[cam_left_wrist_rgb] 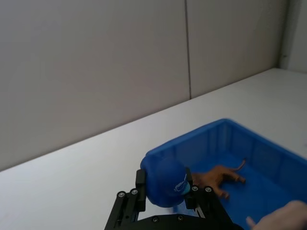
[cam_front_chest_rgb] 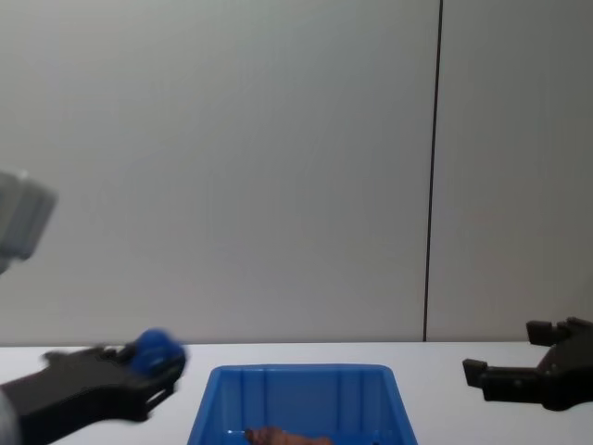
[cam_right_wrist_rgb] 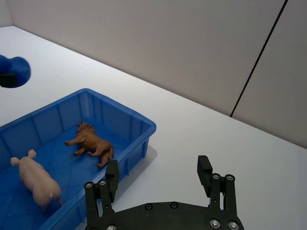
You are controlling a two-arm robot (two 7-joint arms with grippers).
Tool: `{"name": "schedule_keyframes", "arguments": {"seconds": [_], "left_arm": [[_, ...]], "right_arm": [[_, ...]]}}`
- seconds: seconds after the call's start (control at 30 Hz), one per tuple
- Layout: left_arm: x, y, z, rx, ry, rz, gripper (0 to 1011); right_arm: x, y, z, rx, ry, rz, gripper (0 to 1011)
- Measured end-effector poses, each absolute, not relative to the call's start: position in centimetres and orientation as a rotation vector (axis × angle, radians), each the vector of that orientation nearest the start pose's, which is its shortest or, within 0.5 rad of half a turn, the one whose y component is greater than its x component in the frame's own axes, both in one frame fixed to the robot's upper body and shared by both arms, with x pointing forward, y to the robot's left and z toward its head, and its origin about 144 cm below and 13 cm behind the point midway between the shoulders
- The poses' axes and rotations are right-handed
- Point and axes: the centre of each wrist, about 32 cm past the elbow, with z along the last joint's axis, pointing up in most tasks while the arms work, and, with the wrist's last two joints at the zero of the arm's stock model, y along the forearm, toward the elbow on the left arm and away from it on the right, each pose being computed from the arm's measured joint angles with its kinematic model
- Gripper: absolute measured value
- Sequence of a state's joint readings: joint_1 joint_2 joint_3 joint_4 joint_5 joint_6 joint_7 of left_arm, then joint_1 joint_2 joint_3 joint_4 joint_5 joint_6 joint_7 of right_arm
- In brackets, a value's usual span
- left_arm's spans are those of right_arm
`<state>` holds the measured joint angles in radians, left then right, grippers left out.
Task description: Pick up the two dolls from the table and place them into the box.
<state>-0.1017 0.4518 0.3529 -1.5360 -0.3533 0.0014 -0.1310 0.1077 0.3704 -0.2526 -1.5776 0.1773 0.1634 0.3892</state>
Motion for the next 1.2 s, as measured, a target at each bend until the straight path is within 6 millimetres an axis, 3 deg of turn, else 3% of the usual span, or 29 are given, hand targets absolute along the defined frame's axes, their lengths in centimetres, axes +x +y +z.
{"name": "schedule_keyframes", "arguments": {"seconds": [0.33,0.63,1.2], "left_arm": [[49.0,21.9,115.7,0.063,-0.063,1.032,733],[49.9,20.1,116.5,0.020,-0.082,0.999,992],[49.7,19.7,117.6,-0.032,-0.127,1.016,1001]], "right_arm": [[48.0,-25.9,116.9,-0.260,-0.028,-0.958,1001],[48.0,-25.9,116.9,-0.259,-0.028,-0.958,1001],[48.0,-25.9,116.9,-0.260,-0.028,-0.958,1001]]}}
